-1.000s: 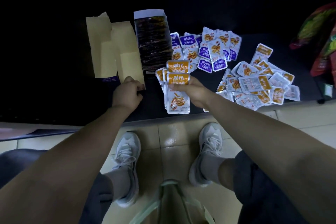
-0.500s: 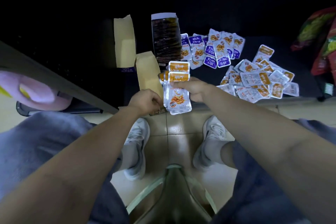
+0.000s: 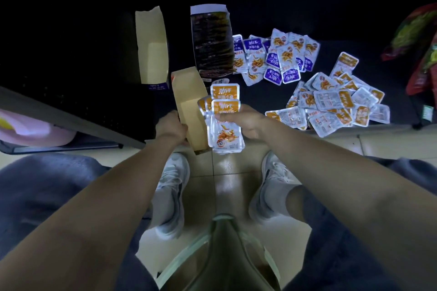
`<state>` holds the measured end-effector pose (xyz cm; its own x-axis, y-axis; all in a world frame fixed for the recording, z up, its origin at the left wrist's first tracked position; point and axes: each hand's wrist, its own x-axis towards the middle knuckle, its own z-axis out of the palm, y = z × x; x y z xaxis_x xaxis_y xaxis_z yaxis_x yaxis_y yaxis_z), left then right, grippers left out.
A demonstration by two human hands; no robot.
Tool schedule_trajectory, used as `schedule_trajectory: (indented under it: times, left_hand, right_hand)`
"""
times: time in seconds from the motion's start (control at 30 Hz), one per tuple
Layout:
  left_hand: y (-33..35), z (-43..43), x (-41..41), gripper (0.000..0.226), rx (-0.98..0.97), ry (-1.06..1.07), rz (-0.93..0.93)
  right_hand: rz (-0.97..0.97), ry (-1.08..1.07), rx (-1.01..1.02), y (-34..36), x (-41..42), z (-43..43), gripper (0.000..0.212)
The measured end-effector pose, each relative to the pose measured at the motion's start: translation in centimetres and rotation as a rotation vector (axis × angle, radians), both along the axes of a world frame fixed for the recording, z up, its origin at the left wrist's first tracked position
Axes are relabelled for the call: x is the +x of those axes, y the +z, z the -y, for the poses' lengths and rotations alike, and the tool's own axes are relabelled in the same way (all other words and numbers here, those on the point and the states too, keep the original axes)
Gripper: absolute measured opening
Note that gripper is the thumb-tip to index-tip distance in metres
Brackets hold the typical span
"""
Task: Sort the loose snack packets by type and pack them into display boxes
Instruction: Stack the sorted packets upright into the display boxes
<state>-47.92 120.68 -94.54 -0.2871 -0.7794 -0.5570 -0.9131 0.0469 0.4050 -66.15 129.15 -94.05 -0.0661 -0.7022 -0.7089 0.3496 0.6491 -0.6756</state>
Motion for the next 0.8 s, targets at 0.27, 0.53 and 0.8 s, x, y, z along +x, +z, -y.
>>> schedule_trajectory:
  times: [0.27,0.53,0.8]
  left_hand:
    - [3.6,-1.0,0.1,0.017,0.240,-0.157,0.004]
    - [6.4,-2.3,-2.3,0.021,0.273,-0.267,-0.010]
    - [5.3,-0.8,-4.8,0.026,0.123,-0.260,-0.078]
  right_hand:
    - [0.011,-0.314,-0.187,2.8,-1.6,0.5,0.019]
    - [-0.111,-0.514,-0.261,3.8,-0.7,-0.1,0.033]
    - [-0.377,-0.424,-0.113,0.7,-1.2,-0.2,0.047]
